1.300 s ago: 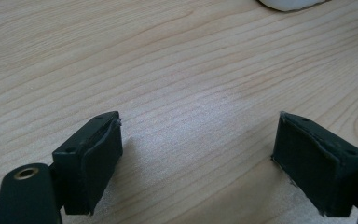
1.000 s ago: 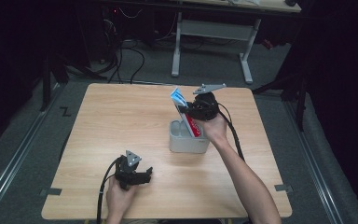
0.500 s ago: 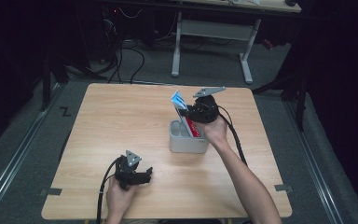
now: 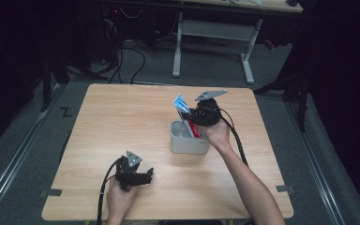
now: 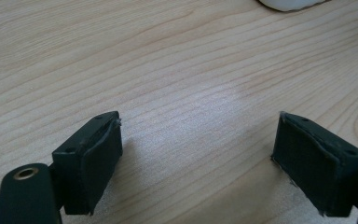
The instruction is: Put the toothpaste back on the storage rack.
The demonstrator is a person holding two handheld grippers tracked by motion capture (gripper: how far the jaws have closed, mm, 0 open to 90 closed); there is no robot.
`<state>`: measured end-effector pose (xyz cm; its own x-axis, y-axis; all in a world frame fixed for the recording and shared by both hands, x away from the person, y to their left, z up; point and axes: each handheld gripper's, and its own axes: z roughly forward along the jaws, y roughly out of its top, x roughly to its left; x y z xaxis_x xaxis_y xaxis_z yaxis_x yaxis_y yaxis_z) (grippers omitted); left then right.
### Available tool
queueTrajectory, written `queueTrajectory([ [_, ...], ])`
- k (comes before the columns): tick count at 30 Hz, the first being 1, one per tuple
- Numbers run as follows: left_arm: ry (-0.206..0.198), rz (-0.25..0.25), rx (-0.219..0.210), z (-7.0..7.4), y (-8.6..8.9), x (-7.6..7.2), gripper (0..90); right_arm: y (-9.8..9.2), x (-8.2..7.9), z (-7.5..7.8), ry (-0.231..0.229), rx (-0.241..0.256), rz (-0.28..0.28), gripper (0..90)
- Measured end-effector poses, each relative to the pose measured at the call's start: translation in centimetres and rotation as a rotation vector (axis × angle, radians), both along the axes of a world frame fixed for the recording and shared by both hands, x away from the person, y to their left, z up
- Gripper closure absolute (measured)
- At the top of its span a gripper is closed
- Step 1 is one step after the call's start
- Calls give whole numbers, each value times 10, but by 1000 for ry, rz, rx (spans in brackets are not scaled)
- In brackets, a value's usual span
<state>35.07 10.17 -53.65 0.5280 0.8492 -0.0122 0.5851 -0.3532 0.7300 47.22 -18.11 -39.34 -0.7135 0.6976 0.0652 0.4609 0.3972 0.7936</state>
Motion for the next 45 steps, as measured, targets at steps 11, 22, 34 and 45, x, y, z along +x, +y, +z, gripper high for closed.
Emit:
queueTrajectory([
  [11,1,0,-1,0,0,0,159,-4,-3,-5,10,-28,0,707],
  [22,1,1,-2,0,0,0,159,-3,-9,-5,-4,-28,16,706],
  [34,2,0,-2,0,0,1,158,-4,-14,-5,-36,-39,23,707],
  [45,2,0,-1,0,0,1,159,-7,-13,-5,-26,-26,20,702],
])
